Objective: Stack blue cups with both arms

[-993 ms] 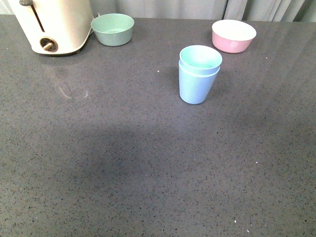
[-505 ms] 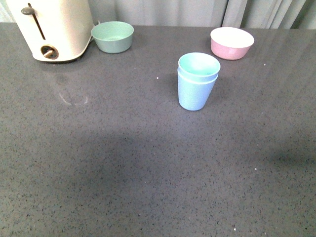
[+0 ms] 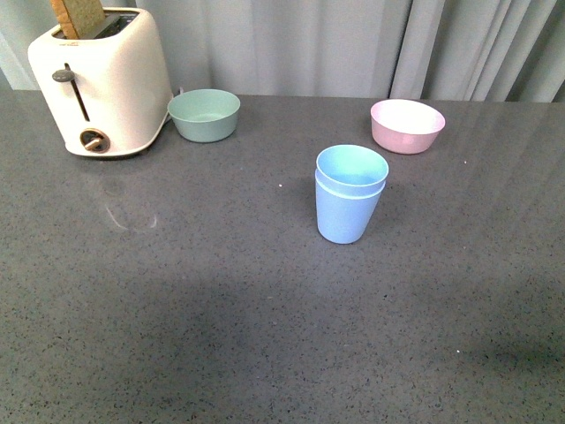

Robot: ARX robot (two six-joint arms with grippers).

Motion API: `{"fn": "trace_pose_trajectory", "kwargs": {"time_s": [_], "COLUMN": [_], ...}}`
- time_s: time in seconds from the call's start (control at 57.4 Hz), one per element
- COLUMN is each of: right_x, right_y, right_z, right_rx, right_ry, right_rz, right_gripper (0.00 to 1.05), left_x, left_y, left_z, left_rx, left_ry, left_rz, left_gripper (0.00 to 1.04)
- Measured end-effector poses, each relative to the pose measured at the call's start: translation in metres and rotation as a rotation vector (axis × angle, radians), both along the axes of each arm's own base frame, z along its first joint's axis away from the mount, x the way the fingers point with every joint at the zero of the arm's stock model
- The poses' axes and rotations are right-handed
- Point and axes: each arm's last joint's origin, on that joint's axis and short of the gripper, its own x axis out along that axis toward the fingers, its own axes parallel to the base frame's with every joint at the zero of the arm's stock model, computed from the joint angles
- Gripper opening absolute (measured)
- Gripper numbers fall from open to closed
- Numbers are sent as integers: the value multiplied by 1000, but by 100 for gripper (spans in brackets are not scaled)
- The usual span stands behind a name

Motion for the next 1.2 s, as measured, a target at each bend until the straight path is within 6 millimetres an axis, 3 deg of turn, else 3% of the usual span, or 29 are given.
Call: {"fn": "trace_pose_trajectory", "kwargs": {"time_s": [0.157, 0.61, 1.045, 1.202], "right_x": [-11, -12, -13, -13], "right_y": [0, 0, 0, 0], "right_z": [-6, -7, -7, -7], "right_rx": [0, 0, 0, 2], "right_ry": [5, -21, -21, -21], "right_rz": [0, 0, -1, 0], "right_gripper": [2, 2, 77, 97], "left_x": [0, 0, 0, 0], "left_y": [0, 0, 0, 0], "left_z": [0, 0, 0, 0], "left_rx": [0, 0, 0, 0], "left_ry": [0, 0, 0, 0], "left_rz": [0, 0, 0, 0], "left_gripper": [96, 96, 96, 96]}}
